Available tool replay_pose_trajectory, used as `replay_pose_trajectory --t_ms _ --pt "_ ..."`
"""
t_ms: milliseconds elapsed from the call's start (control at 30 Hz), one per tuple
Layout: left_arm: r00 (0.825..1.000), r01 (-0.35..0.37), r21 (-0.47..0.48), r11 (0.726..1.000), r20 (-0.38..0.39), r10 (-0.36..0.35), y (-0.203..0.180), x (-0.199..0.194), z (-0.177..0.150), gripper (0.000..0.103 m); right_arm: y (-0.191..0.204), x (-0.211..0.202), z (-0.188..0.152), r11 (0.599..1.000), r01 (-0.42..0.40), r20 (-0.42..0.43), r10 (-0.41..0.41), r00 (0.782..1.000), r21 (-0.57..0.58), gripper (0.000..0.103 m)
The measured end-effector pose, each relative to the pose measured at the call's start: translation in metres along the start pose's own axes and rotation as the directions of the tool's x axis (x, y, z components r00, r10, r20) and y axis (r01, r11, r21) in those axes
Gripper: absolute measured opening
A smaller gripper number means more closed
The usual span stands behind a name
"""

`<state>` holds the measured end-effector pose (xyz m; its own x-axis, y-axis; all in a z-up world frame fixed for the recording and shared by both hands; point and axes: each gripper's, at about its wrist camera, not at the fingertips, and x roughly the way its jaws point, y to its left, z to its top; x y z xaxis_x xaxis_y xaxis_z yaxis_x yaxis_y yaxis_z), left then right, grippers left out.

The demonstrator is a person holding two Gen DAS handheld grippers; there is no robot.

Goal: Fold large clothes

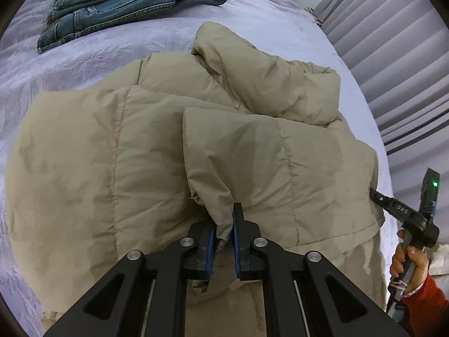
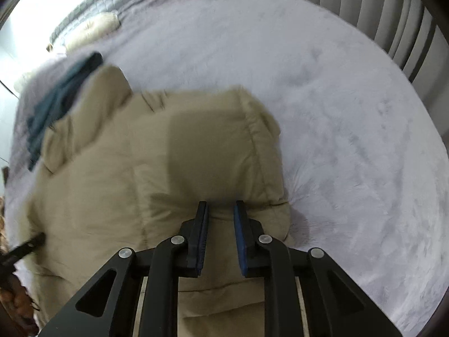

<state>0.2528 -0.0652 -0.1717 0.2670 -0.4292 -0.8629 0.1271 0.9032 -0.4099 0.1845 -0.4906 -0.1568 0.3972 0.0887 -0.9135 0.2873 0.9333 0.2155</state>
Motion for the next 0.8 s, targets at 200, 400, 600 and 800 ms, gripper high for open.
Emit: replay_pose_trajectory --t_ms 200,400,600,800 --pt "0.997 -0.067 0.002 0.998 0.048 0.066 0.005 -0.038 -0.004 0.01 -0.008 -0.018 -0.002 0.999 -0.03 0.019 0.029 0.999 0.036 0.02" --pt "0.987 -0.11 0.054 0.993 0.124 0.102 -0.004 -0.077 -0.007 0.01 -0.016 -0.049 -0.016 0.999 -0.042 0.057 0.04 0.998 0.033 0.02" --pt "0.984 -0.163 0.141 0.977 0.095 0.151 -0.035 -0.035 -0.004 0.011 -0.014 -0.028 -0.023 0.999 -0.037 0.016 0.037 0.999 0.023 0.02" --pt "0.982 -0.19 0.072 0.979 0.016 0.189 -0.007 0.016 -0.006 0.011 -0.014 0.006 -0.022 1.0 -0.029 -0.004 0.029 1.0 0.0 0.019"
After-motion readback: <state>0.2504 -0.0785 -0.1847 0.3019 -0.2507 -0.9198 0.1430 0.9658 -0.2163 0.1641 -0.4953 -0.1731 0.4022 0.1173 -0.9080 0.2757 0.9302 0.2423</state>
